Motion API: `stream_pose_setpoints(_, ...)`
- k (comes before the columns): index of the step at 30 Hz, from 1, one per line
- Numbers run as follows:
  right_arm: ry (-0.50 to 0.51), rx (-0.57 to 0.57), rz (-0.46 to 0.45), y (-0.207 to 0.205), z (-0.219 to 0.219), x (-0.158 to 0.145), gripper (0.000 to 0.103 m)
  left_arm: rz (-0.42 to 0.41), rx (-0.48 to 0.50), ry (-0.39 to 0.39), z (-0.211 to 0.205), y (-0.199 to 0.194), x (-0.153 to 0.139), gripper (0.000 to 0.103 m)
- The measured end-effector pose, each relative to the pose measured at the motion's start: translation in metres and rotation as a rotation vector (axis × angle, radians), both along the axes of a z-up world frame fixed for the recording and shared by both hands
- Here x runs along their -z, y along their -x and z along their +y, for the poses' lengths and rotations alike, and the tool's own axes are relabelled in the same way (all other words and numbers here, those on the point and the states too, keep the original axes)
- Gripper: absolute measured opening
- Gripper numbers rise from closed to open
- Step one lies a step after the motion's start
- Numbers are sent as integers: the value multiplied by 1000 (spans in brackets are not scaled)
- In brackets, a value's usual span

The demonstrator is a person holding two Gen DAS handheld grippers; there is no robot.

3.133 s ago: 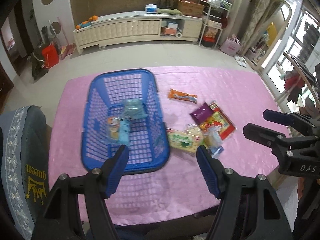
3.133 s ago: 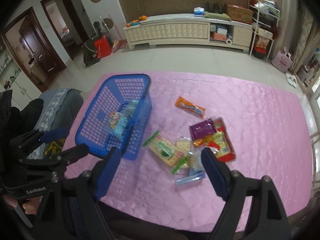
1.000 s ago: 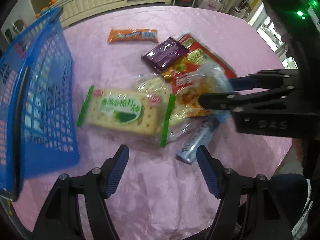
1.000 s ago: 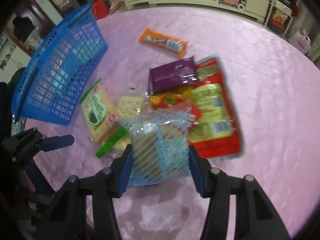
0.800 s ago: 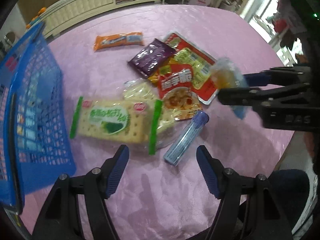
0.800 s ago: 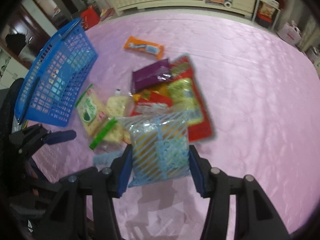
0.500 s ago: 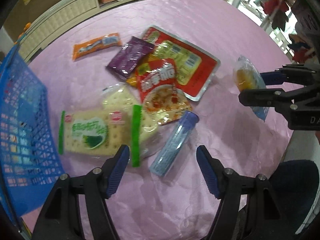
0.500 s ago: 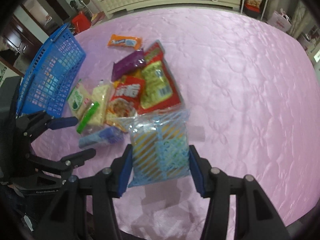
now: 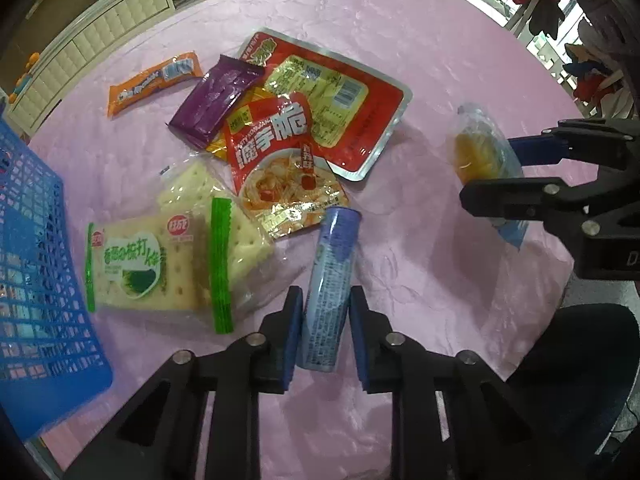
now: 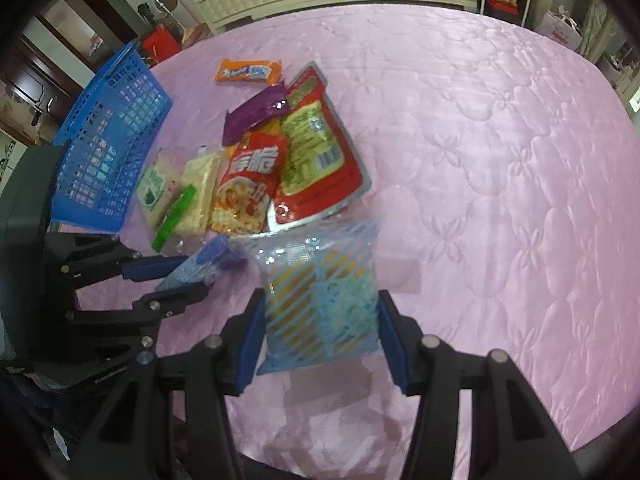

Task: Organize snacks
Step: 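Carry the blue tube and striped bag over the basket with both tools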

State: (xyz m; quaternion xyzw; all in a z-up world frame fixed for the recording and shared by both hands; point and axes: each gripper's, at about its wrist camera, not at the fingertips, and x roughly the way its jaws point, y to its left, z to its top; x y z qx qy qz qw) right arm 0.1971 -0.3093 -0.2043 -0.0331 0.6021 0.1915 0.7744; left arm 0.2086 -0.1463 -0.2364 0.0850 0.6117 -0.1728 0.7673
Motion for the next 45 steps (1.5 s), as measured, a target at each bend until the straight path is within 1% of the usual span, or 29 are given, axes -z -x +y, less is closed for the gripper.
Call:
stream_pose_setpoints(4,7,-5,-18,7,8,-12,57,-25,-35,26,10,11,-19,18)
stream_pose_setpoints(7,12,-10,-43,14,16,-28,57,-58,-56,44,20,22,-40,18)
stream_pose_setpoints(12,1,-14,-92,27,32,-60,57,-135,-96,68,42,39,-84,18)
stream_pose_setpoints(13,-1,-19,-103,30,38,-66,57,-146,-101,73,47,43,-89,18)
stream_pose_setpoints(14,-2,-26,-115,33,43,-73,57,-166,-112,80,53,48,-100,18)
stream_pose_setpoints(15,0,-33,-129,36,50,-81,57,-180,-120,83,59,47,-103,18)
stream_pose_setpoints(20,-12,-65,-182,45,81,-112,57,-243,-151,97,90,57,-143,18)
stream_pose_setpoints(23,-23,-79,-204,46,100,-126,57,-274,-164,103,111,63,-163,18)
stream_pose_setpoints(26,-34,-95,-215,43,124,-136,57,-296,-181,92,131,69,-181,18)
stream_pose_setpoints(27,-36,-100,-217,42,130,-137,57,-299,-188,89,136,67,-181,18)
stream_pose_setpoints(32,-59,-135,-219,33,169,-144,57,-314,-249,93,184,68,-197,18)
stream_pose_setpoints(35,-58,-150,-213,24,193,-143,57,-317,-280,76,207,68,-200,18)
stream_pose_setpoints(38,-65,-168,-198,13,217,-139,57,-317,-310,65,232,65,-198,18)
stream_pose_setpoints(45,-65,-202,-150,-16,264,-123,57,-302,-365,60,271,49,-188,18)
